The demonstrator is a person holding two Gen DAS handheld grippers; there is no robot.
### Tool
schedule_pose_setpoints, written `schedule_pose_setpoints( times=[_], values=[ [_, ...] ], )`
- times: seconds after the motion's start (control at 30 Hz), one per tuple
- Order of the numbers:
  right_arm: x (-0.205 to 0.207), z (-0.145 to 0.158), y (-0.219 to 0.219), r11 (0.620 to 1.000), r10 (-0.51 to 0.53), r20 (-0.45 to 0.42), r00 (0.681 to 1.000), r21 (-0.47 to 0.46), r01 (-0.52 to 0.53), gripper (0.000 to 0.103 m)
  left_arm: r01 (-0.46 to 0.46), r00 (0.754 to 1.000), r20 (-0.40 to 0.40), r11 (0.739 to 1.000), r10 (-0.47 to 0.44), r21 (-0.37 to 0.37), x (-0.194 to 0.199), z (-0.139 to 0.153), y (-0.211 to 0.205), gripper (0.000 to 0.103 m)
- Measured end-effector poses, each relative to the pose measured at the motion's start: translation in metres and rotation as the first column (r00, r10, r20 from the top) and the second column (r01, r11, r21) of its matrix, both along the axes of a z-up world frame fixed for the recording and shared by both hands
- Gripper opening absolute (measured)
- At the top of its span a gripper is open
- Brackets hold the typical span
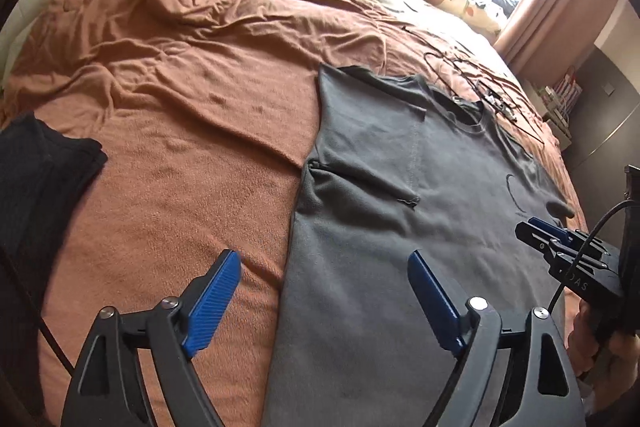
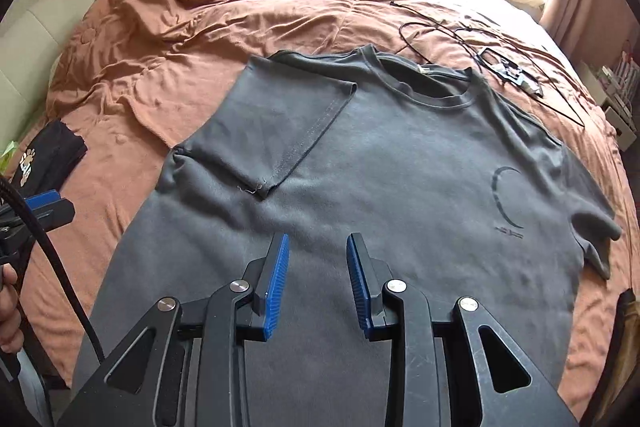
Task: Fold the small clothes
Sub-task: 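Open both tools and move them over to the other sleeve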
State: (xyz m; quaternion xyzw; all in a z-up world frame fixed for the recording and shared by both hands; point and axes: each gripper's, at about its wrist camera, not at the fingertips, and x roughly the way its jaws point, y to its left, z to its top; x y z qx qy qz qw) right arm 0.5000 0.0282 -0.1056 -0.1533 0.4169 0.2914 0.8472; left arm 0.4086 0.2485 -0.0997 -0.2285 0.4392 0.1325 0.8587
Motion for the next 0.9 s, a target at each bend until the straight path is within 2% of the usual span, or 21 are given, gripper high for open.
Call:
schedule_pose_setpoints(
  times=[0.17, 0.3, 0.47, 0.63, 0.67, 0.7, 0.73, 0.77, 0.9],
  values=[
    [-0.03, 0.028, -0.046, 0.997, -0.027, 0.029, 0.999, 0.071, 0.025, 0.027, 0.044, 0.997, 0.06, 0.997, -0.048, 0.071, -0.02, 0.038, -0.03, 0.103],
    [-0.056, 0.048, -0.078, 0.996, -0.066, 0.092, 0.994, 0.073, 0.06, 0.027, 0.073, 0.993, 0.086, 0.992, -0.083, 0.103, -0.032, 0.062, -0.055, 0.103],
    [-0.081, 0.067, -0.109, 0.992, -0.113, 0.128, 0.985, 0.074, 0.104, 0.027, 0.113, 0.985, 0.109, 0.98, -0.132, 0.163, -0.047, 0.084, -0.086, 0.103],
    [-0.094, 0.082, -0.139, 0.985, -0.159, 0.099, 0.982, 0.087, 0.151, 0.028, 0.158, 0.973, 0.152, 0.98, -0.176, 0.121, -0.057, 0.1, -0.111, 0.103],
    [-0.097, 0.084, -0.146, 0.982, -0.176, 0.1, 0.979, 0.085, 0.168, 0.046, 0.169, 0.968, 0.166, 0.979, -0.187, 0.114, -0.058, 0.104, -0.115, 0.103],
    [-0.098, 0.088, -0.153, 0.979, -0.188, 0.101, 0.977, 0.095, 0.179, 0.079, 0.182, 0.963, 0.181, 0.977, -0.199, 0.109, -0.059, 0.107, -0.12, 0.103],
    [-0.101, 0.093, -0.161, 0.976, -0.196, 0.103, 0.975, 0.112, 0.184, 0.091, 0.194, 0.958, 0.192, 0.975, -0.211, 0.108, -0.061, 0.111, -0.126, 0.103],
    [-0.105, 0.097, -0.169, 0.974, -0.202, 0.103, 0.974, 0.128, 0.188, 0.096, 0.199, 0.955, 0.2, 0.974, -0.218, 0.108, -0.061, 0.114, -0.13, 0.103],
    [-0.116, 0.11, -0.202, 0.964, -0.238, 0.102, 0.966, 0.146, 0.222, 0.096, 0.225, 0.945, 0.219, 0.969, -0.242, 0.098, -0.063, 0.124, -0.151, 0.103]
  ],
)
